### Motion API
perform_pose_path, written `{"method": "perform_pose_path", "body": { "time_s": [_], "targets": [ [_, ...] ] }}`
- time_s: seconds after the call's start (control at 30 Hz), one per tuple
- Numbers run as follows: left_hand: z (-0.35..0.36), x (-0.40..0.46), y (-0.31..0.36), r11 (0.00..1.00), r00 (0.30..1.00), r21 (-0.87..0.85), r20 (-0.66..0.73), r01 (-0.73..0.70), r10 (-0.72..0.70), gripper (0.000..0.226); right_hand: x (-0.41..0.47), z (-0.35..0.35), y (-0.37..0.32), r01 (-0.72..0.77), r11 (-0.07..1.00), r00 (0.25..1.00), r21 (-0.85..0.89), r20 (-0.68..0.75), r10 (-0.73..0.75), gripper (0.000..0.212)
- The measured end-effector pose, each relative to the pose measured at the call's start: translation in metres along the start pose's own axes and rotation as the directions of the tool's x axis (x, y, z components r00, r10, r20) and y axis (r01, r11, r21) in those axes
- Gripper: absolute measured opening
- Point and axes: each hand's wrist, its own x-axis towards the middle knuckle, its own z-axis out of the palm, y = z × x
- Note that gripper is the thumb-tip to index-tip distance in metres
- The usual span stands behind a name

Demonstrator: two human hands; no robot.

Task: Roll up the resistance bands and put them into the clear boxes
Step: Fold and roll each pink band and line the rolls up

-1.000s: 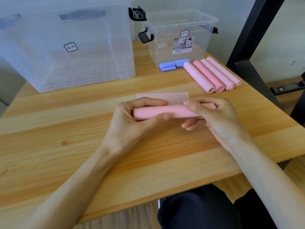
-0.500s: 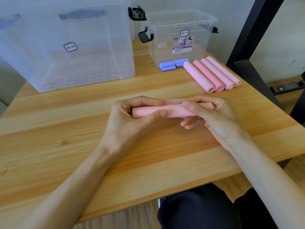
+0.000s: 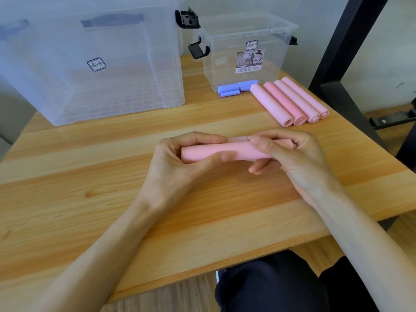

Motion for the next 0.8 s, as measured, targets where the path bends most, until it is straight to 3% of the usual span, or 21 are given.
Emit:
{"method": "perform_pose_path", "body": {
  "time_s": [0.07, 0.2, 0.5, 0.67, 0.8],
  "targets": [
    [0.0, -0.0002, 0.0013, 0.999, 1.0, 0.036, -0.016, -0.008, 0.009, 0.02, -0.0003, -0.0007, -0.0005, -0.022, 1.0, 0.999, 0.003, 0.023, 0.022, 0.029],
    [0.0005, 0.0018, -0.0002, 0.996, 0.995, -0.047, -0.055, 0.079, -0.082, 0.018, -0.0015, -0.0001, -0.0005, 0.025, 1.0, 0.997, -0.012, 0.074, -0.024, 0.027],
    [-0.0005, 0.0015, -0.0002, 0.999, 0.999, -0.014, -0.009, 0.053, -0.053, 0.017, -0.0009, 0.0, 0.0003, 0.018, 1.0, 1.0, -0.012, 0.013, -0.017, 0.022],
    [-0.0011, 0.0035, -0.0016, 0.982, 0.99, -0.132, -0.023, 0.138, -0.142, 0.024, -0.0025, 0.001, -0.0009, 0.036, 0.998, 0.996, -0.048, 0.086, -0.032, 0.026],
    [-0.0016, 0.0016, -0.0012, 0.998, 0.999, -0.047, -0.002, 0.045, -0.045, 0.02, -0.0017, 0.0013, -0.0008, 0.029, 0.999, 0.999, -0.041, 0.035, -0.027, 0.021]
  ]
}}
